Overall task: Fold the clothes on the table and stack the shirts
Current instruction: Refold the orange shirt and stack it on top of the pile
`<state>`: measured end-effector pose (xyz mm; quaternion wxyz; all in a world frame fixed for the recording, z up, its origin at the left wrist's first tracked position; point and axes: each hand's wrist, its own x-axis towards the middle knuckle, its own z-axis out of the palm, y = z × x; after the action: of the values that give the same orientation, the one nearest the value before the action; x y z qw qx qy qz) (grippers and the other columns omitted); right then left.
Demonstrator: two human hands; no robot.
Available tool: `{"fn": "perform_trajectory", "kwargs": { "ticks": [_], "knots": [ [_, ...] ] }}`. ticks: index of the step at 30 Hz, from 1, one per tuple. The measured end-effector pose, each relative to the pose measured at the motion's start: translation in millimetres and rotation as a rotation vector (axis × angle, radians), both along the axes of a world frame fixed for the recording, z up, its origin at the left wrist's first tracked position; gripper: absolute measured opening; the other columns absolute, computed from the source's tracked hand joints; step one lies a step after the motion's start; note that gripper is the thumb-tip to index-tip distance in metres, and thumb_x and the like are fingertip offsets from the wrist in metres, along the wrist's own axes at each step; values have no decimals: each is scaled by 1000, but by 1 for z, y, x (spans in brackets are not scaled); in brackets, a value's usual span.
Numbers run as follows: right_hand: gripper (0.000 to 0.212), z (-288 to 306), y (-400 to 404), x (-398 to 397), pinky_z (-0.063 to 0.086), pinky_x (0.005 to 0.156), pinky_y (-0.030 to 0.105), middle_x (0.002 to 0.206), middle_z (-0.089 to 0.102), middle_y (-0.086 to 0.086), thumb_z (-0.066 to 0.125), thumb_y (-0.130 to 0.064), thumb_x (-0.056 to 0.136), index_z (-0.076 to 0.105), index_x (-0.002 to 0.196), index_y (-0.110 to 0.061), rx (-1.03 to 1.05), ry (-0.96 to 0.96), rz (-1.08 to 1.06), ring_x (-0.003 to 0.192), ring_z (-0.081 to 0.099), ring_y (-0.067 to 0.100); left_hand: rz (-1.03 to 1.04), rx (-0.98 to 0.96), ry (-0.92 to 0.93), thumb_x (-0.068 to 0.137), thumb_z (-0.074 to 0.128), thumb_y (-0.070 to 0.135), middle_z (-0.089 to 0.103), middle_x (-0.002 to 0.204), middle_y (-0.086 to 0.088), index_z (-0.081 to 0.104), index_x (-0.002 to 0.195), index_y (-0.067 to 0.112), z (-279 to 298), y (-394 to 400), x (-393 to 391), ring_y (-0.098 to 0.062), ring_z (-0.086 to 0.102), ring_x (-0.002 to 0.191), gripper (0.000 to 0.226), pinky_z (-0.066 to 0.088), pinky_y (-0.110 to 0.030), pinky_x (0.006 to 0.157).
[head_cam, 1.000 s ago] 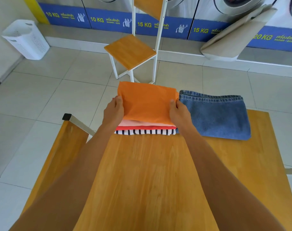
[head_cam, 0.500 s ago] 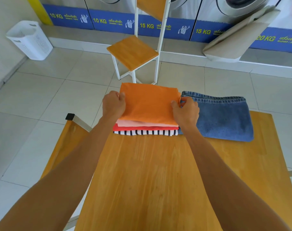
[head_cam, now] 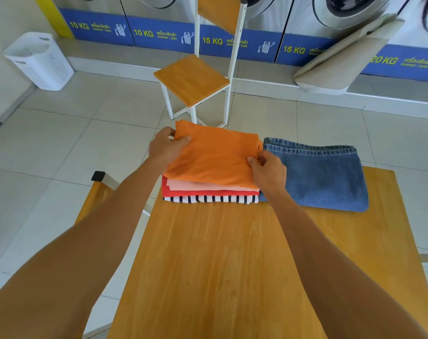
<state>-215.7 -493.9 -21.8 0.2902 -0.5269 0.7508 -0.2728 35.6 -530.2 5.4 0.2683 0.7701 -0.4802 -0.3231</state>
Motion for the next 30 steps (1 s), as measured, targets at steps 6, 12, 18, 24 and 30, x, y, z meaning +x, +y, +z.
{"fn": "perform_trajectory", "kwargs": {
  "ticks": [6, 12, 18, 24, 30],
  "knots": [
    [22, 0, 2, -3, 42, 66, 27, 84, 63, -10, 59, -42, 94, 69, 98, -23, -73, -50, -7, 78, 60, 13, 63, -166, 17, 87, 58, 52, 50, 109, 7, 48, 117, 22, 2, 19, 3, -17, 52, 95, 43, 42, -34, 76],
    [23, 5, 1, 0, 38, 56, 23, 83, 61, -9, 56, -37, 97, 70, 102, -19, -11, -25, 4, 79, 59, 15, 165, 56, 8, 90, 58, 47, 56, 125, -10, 46, 128, 12, -22, 37, 6, -29, 56, 110, 53, 44, -38, 83],
    [22, 30, -5, 8, 55, 77, 42, 100, 68, 3, 46, -17, 98, 66, 106, -18, -109, 117, -114, 97, 63, 25, 145, -50, -52, 91, 57, 45, 58, 122, -7, 51, 122, 16, -12, 17, 11, -18, 50, 91, 42, 43, -33, 75],
    [35, 43, -23, 36, 47, 96, 50, 125, 59, 13, 48, -31, 98, 51, 126, -9, -25, 161, -97, 116, 54, 32, 59, -167, -138, 95, 51, 41, 61, 122, -4, 53, 125, 19, -12, 13, 1, -21, 58, 99, 37, 41, -30, 79],
    [25, 23, -29, 15, 47, 70, 34, 101, 68, 3, 51, -32, 99, 64, 108, -14, -7, -96, -126, 86, 60, 20, 108, -153, -141, 94, 50, 50, 63, 125, -6, 61, 123, 17, -14, 6, 9, -28, 60, 112, 45, 47, -41, 93]
  ]
}}
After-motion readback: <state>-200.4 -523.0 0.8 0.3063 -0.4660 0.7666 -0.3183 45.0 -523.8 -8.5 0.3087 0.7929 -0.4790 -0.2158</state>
